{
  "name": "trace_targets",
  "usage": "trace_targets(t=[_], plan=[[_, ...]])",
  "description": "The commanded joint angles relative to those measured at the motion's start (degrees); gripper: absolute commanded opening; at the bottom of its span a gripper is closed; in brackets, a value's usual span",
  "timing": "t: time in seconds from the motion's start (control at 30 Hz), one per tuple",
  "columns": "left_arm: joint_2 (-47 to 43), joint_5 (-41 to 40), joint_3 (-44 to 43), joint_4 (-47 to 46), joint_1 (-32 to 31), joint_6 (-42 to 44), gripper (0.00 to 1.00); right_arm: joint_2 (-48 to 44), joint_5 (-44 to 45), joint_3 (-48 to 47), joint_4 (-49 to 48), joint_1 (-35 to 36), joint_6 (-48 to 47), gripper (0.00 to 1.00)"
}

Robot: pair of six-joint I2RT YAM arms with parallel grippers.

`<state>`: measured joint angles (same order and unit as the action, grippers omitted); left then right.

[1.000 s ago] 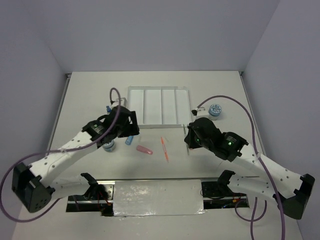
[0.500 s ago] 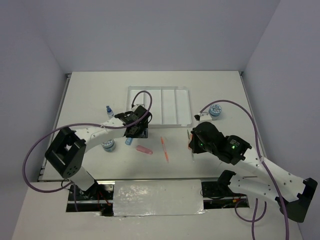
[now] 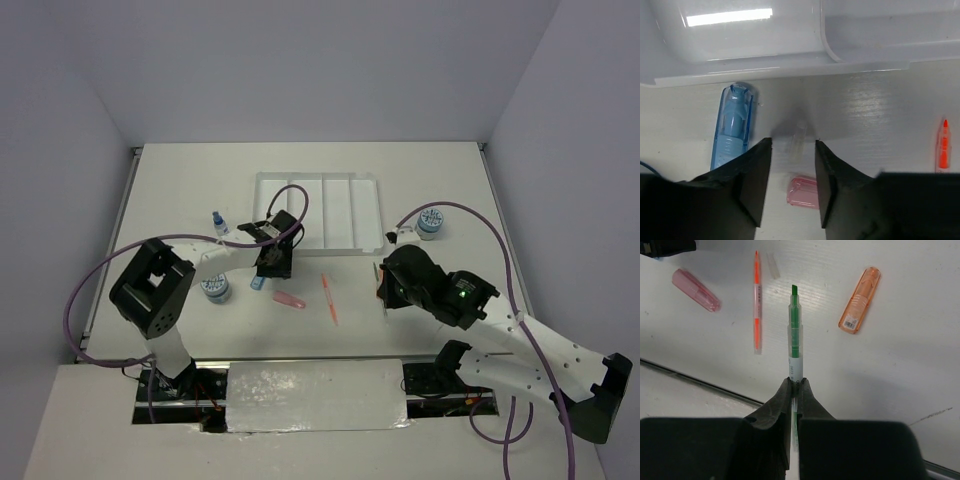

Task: Sort the stationery into containers
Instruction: Pick up the pen cap from the center of the board, then close the pen cap on the pen.

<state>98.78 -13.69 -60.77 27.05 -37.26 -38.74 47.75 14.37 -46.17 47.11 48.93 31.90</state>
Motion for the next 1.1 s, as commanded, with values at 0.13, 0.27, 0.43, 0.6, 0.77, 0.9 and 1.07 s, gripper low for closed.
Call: trace_targets(t=[0.13, 0.27, 0.43, 0.6, 0.77, 0.9, 1.07], plan=[[1.15, 1.21, -0.14, -1.47, -0.01, 1.56, 0.41, -0.29, 0.48, 0.73, -2.11, 0.38, -0.43, 0.00], [2.46, 1.13, 0.22, -1.47, -0.19, 1.48, 0.34, -0.28, 0.31, 0.47, -2.20, 0.47, -0.44, 0.00], [3.87, 1.21, 0.57, -1.82, -0.27, 1.30, 0.29, -0.37, 0.48, 0.21, -1.94, 0.47, -0.61, 0.00], [3.62, 1.30, 0.22, -1.47, -0.71, 1.12, 0.00, -0.64, 0.04, 0.55, -2.64, 0.29, -0.70, 0.00], [-5.23, 2.44, -0.22, -3.14, -1.42, -0.37, 0.00, -1.42, -3.89, 3.27, -9.31, 0.38, -1.75, 0.00], [-16.49, 4.45, 0.82, -7.26, -1.50, -4.75, 0.00, -3.71, -9.87, 6.09, -19.56, 0.38, -1.40, 0.00], [-32.76, 8.33, 7.41, -22.63, -1.68, -12.49, 0.00, -5.91, -10.68, 11.27, -31.27, 4.06, 2.37, 0.00]])
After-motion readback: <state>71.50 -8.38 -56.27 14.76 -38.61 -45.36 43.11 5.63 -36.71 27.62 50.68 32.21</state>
